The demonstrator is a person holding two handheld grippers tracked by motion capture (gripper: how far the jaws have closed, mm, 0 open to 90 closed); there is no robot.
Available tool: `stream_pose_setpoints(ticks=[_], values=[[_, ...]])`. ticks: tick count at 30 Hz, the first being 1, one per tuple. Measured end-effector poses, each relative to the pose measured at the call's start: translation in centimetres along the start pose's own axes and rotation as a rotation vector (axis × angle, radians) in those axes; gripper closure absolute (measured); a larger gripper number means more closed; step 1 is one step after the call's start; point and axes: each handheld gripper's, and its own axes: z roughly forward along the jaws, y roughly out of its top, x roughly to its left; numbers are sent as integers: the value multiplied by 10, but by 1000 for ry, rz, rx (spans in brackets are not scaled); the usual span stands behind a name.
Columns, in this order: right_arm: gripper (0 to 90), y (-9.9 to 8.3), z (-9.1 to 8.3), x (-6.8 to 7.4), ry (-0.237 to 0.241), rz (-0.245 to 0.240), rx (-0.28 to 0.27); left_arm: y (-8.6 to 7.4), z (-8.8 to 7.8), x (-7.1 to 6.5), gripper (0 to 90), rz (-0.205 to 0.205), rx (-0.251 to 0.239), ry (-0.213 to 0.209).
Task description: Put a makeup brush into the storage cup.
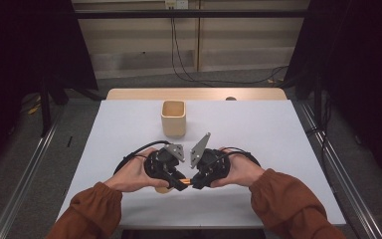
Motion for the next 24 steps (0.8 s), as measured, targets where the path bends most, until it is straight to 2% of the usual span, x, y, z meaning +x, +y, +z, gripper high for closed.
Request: stream_pose_setpoints(ticks=[4, 14, 16, 22, 24], values=[[751, 0, 1, 0, -1, -5, 7, 0, 0, 0, 660, 7, 0, 3], [756, -2, 0, 0, -7, 10, -19, -4, 1, 4, 637, -1, -36, 5], [756, -3, -1, -1, -7, 18, -25, -4, 2, 3, 577, -7, -43, 19], [756, -4, -2, 0, -10, 26, -27, -4, 2, 5, 508, -8, -68, 24], [756, -5, -3, -1, -13, 24, -25, -4, 2, 5, 452, -13, -78, 29]])
